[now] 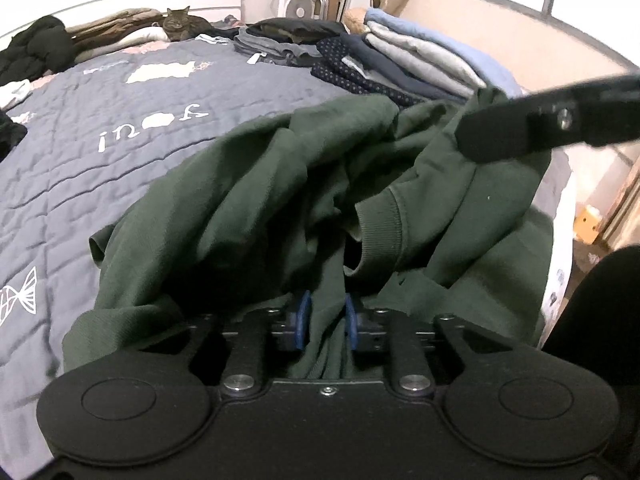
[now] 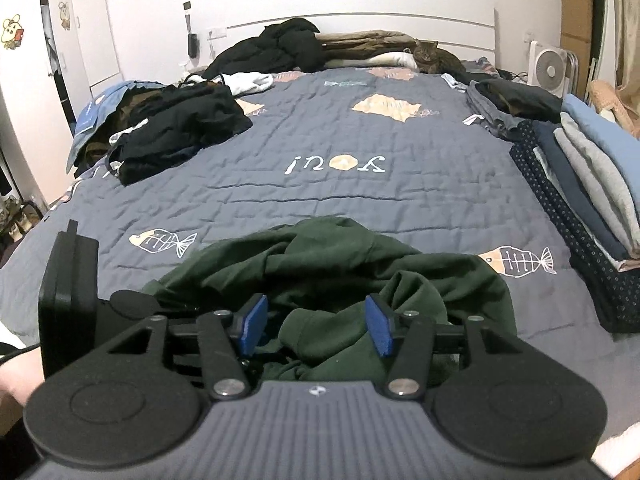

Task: Fold clothes

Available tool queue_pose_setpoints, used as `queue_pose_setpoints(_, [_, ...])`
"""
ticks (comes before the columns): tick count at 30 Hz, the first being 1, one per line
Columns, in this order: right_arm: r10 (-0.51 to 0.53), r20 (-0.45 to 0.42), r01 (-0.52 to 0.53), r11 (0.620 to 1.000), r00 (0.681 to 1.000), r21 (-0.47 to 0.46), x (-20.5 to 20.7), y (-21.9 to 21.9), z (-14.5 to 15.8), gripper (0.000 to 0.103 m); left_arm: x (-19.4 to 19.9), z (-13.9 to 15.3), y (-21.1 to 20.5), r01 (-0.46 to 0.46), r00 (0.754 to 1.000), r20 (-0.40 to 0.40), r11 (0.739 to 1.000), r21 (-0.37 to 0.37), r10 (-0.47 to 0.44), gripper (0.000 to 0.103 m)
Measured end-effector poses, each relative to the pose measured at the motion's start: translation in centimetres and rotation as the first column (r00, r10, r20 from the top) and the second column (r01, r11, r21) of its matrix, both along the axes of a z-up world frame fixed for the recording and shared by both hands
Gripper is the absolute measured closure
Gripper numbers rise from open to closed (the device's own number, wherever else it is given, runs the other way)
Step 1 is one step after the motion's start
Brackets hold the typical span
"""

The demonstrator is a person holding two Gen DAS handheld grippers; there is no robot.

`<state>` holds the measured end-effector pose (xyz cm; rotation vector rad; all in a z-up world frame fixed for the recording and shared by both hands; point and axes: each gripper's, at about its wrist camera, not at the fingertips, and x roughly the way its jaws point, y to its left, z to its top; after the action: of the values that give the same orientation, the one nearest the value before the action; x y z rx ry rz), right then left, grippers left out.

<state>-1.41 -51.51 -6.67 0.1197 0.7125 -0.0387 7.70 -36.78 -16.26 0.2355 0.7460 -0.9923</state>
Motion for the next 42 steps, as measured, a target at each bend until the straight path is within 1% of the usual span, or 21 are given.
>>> queue_pose_setpoints(1, [0.000,0.002,0.000,1.000,1.000,0.000,0.0,0.1,0.0,0.049,0.0,0.4,0.2,-0.002,1.000,0.001,1.000,-0.014,0.002,0.097])
queue_pose_setpoints(7, [-0.015,0.015,0.015,1.000,1.000,0.002,-0.5,0.4,0.0,0.049,-0.1,2.5,1.5,-0.012,1.000,0.004,0.995,-0.099,0.012,0.099])
queue_pose_setpoints(11, [-0.036,0.027,0.036,0.999,0.999,0.011,-0.7,0.2,0.2,0.049,-0.1,4.1,2.5,-0.024,1.000,0.005,0.985,-0.173,0.025,0.100])
queue_pose_setpoints(15, [-0.049,0.040,0.048,0.999,0.998,0.015,-0.8,0.1,0.5,0.049,0.1,5.7,4.0,-0.029,1.000,-0.002,0.964,-0.264,0.030,0.100])
queue_pose_setpoints(21, [-0.027,0.056,0.026,1.000,0.998,0.009,-1.0,0.4,0.9,0.049,0.8,7.6,6.6,-0.044,0.999,-0.044,0.915,-0.401,0.028,0.100])
queue_pose_setpoints(24, [0.010,0.067,-0.011,1.000,0.998,0.005,-1.2,1.0,1.1,0.049,1.2,7.6,6.8,-0.049,0.998,-0.064,0.910,-0.412,0.025,0.100])
queue_pose_setpoints(25, [0.028,0.067,-0.028,1.000,0.997,-0.003,-1.3,1.3,1.2,0.049,1.3,7.4,6.7,-0.050,0.997,-0.067,0.912,-0.408,0.025,0.100])
queue_pose_setpoints(28, [0.082,0.046,-0.080,0.996,0.996,-0.048,-1.1,2.5,0.9,0.047,1.6,7.0,6.2,-0.050,0.997,-0.076,0.918,-0.393,0.022,0.100])
queue_pose_setpoints(31, [0.127,0.020,-0.125,0.988,0.992,-0.094,-0.7,3.8,0.4,0.045,1.8,6.9,6.1,-0.048,0.997,-0.080,0.918,-0.394,0.018,0.100])
queue_pose_setpoints(37, [0.128,-0.063,-0.139,0.967,0.990,-0.216,0.9,5.0,-1.3,0.044,2.2,6.5,6.4,-0.056,0.995,-0.093,0.918,-0.392,0.021,0.100])
queue_pose_setpoints(39, [0.133,-0.076,-0.147,0.957,0.988,-0.249,1.1,5.2,-1.7,0.045,2.3,6.4,6.5,-0.058,0.995,-0.097,0.918,-0.391,0.022,0.100])
queue_pose_setpoints(41, [0.139,-0.086,-0.158,0.946,0.987,-0.281,1.1,5.2,-2.0,0.055,2.5,6.2,6.5,-0.062,0.994,-0.105,0.919,-0.390,0.023,0.100])
queue_pose_setpoints(42, [0.142,-0.092,-0.163,0.941,0.986,-0.297,1.1,5.3,-2.1,0.068,2.5,6.2,6.5,-0.065,0.994,-0.108,0.919,-0.389,0.024,0.100])
